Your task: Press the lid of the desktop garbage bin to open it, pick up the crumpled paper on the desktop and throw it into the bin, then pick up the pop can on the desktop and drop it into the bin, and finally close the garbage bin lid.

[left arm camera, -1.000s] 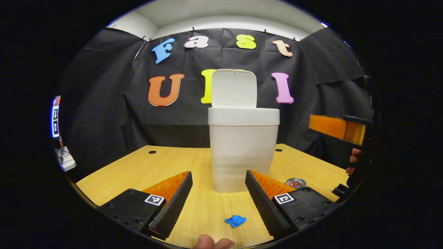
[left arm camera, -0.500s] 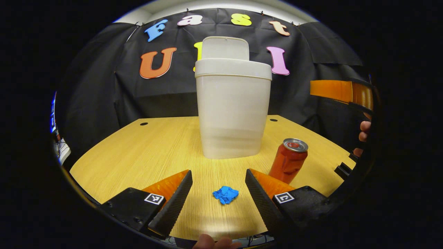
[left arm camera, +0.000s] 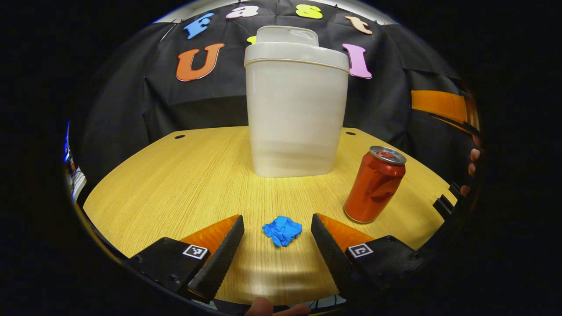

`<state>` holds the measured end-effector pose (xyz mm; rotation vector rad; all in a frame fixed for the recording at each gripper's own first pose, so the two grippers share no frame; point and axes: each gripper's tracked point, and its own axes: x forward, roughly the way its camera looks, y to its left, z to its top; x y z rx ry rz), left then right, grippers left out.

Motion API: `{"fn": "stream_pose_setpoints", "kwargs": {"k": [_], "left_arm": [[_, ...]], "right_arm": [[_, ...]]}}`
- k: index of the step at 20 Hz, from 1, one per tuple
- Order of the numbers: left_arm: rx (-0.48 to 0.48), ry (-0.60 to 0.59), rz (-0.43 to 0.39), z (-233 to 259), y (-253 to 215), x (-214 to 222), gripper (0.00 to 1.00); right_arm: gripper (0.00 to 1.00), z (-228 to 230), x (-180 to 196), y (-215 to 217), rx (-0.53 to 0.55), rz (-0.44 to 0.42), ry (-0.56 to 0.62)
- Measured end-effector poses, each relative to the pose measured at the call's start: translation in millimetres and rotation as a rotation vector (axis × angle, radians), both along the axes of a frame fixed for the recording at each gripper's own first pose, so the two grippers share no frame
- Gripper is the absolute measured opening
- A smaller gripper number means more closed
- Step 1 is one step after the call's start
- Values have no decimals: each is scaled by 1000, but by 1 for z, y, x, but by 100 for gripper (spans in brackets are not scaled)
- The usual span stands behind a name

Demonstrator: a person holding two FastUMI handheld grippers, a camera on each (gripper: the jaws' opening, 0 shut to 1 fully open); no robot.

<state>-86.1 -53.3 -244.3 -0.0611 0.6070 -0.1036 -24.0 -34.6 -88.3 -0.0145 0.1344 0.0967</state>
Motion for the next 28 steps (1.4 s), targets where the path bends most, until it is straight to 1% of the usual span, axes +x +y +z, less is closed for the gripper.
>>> {"fn": "stream_pose_setpoints", "kwargs": {"k": [4,6,8,11,12,13,14,15,16,17,18,19,20,21,22,25,28], "left_arm": [[7,24,1,-13,-3,-1,99],[11,27,16,-19,-3,-4,98],[33,-10,19,-18,-5,-4,98],[32,-24,35,-19,-7,-5,92],[33,-25,45,-19,-6,-3,86],[33,-26,55,-20,-5,-2,82],[31,-27,64,-20,-3,-1,75],[30,-28,70,-21,-2,0,72],[35,-30,73,-22,-1,0,65],[42,-33,74,-22,1,1,62],[43,-36,70,-22,1,3,51],[42,-37,65,-22,1,3,47],[38,-40,61,-22,2,3,38],[33,-41,57,-22,1,3,36],[29,-42,55,-22,2,3,32],[-4,-47,55,-17,2,4,29],[-4,-86,61,-2,8,9,29]], "right_arm": [[96,-5,-7,-3,19,-15,-3],[96,-14,-12,-5,30,-25,6],[96,-26,-17,-5,45,-30,31],[96,-35,-21,-10,57,-39,57],[96,-35,-21,-11,61,-41,58],[96,-37,-21,-12,66,-45,59],[96,-38,-19,-13,69,-47,62],[96,-39,-18,-12,73,-47,65],[97,-39,-18,-12,76,-46,67],[96,-40,-16,-12,77,-45,66],[96,-39,-16,-11,77,-45,64],[96,-38,-17,-9,79,-43,60],[96,-37,-18,-7,80,-38,56],[96,-37,-19,-5,75,-34,53],[96,-36,-19,-3,68,-31,49],[96,-34,-21,4,52,-22,41],[96,-37,-23,17,44,-8,49]]}}
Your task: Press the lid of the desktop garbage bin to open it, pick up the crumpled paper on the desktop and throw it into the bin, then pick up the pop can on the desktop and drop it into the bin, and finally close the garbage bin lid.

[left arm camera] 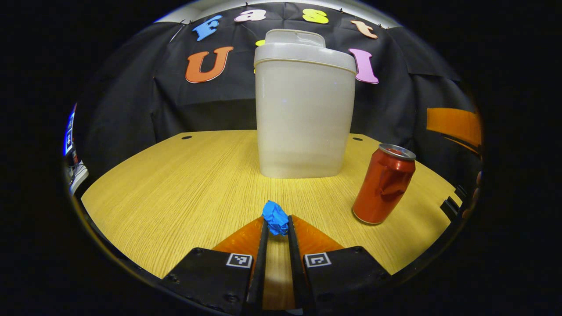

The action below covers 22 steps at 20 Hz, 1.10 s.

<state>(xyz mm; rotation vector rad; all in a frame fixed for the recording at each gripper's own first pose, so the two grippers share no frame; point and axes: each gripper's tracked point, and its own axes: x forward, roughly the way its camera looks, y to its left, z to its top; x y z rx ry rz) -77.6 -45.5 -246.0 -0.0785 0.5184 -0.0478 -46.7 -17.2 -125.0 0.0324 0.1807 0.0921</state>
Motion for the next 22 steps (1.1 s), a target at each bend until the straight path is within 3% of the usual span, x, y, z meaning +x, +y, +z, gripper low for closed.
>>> {"fn": "stream_pose_setpoints", "kwargs": {"k": [10,22], "left_arm": [[-10,-165,62,68,32,13,29],[-17,-397,62,161,49,35,29]], "right_arm": [[96,-35,1,39,-58,29,45],[96,-114,15,42,15,6,272]]}}
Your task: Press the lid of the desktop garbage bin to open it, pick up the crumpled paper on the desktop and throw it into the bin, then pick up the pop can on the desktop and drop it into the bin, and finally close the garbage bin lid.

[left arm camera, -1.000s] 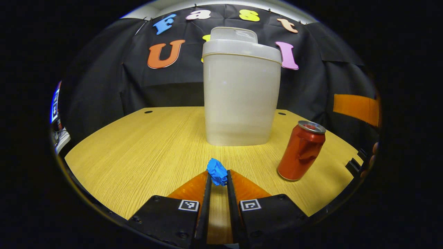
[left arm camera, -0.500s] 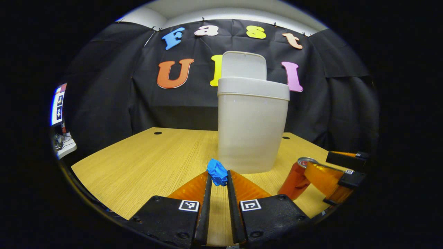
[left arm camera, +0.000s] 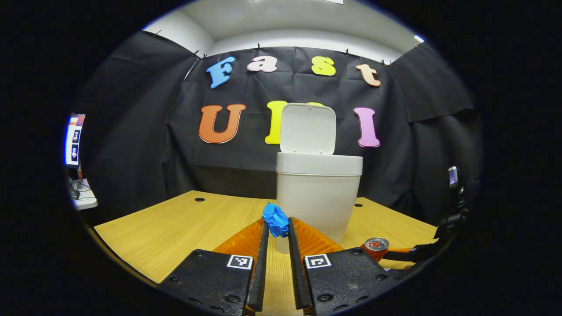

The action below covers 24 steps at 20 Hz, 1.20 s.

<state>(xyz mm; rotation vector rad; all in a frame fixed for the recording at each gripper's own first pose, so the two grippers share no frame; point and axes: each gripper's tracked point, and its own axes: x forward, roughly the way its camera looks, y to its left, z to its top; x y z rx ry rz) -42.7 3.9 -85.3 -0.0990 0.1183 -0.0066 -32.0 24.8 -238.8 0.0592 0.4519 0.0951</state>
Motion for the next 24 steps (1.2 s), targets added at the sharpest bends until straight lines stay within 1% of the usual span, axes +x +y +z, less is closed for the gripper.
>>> {"fn": "stream_pose_setpoints", "kwargs": {"k": [4,8,12,14,15,16,18,20,24], "left_arm": [[28,-36,2,16,3,9,29],[-6,-51,-27,26,-6,19,29],[7,-62,-45,35,-12,29,29],[5,-70,-56,40,-18,36,29],[6,-74,-59,40,-19,39,29],[6,-74,-66,41,-23,42,29],[0,-78,-82,46,-33,45,29],[-4,-85,-96,51,-43,48,29],[-18,-83,-122,56,-59,54,29]], "right_arm": [[96,-16,2,2,-7,-18,73],[96,-24,6,8,-47,-3,120],[96,-34,5,6,-23,-21,181],[94,-31,7,3,12,-43,180],[85,-31,7,2,39,-53,178],[85,-29,7,2,67,-65,176],[81,-23,8,-1,99,-75,167],[81,-12,8,-11,98,-83,143],[81,13,1,-32,41,-94,81]]}}
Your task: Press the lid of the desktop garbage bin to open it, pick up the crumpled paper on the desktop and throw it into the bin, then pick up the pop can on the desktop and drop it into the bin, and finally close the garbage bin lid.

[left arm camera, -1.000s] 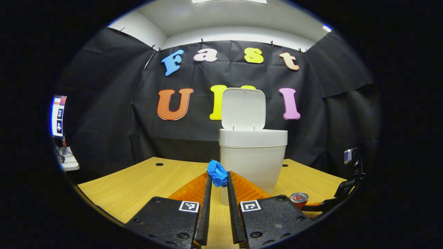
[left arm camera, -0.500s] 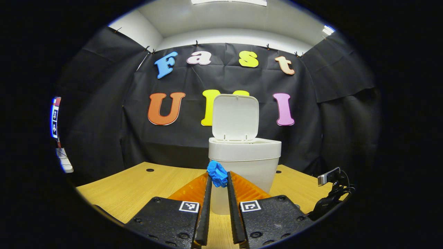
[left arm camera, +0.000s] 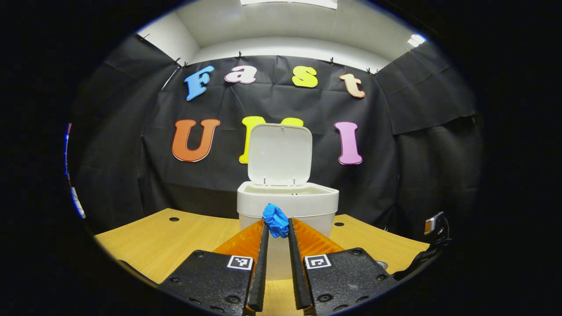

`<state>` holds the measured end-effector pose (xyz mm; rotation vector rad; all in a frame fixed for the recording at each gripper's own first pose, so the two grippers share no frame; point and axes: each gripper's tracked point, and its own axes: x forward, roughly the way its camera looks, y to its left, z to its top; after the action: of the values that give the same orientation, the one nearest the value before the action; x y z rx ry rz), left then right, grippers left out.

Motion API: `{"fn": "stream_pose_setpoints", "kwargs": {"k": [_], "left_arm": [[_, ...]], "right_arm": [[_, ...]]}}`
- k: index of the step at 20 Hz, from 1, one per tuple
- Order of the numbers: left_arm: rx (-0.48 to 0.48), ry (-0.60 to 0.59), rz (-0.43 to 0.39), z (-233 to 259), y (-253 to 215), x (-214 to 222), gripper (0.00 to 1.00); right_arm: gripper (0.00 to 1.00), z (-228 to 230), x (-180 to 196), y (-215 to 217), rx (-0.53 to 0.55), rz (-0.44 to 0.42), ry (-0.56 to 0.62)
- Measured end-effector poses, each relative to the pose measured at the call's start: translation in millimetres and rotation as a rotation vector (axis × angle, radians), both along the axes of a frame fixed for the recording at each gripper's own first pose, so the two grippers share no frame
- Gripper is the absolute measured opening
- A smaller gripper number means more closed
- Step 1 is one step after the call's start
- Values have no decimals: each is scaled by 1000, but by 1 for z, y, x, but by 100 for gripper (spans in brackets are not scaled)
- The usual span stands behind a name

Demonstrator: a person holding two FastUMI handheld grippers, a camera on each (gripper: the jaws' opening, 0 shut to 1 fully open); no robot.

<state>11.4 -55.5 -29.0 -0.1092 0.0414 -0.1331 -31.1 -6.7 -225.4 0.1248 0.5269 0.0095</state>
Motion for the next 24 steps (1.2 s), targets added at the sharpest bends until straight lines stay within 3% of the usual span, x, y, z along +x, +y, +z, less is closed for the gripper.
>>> {"fn": "stream_pose_setpoints", "kwargs": {"k": [5,6,7,18,23,24], "left_arm": [[19,-19,-2,20,-3,8,29],[24,-19,5,23,-2,11,33],[30,-20,11,27,0,16,29],[95,-107,41,107,16,76,28],[77,-80,3,103,4,109,29],[83,-72,7,101,6,117,26]], "right_arm": [[81,15,-10,-18,-36,8,-56],[81,17,-9,-18,-28,13,-61],[81,17,-9,-17,-21,19,-63],[81,35,-8,-1,-16,130,-87],[81,42,-8,3,-35,161,-98],[81,41,-9,3,-28,160,-95]]}}
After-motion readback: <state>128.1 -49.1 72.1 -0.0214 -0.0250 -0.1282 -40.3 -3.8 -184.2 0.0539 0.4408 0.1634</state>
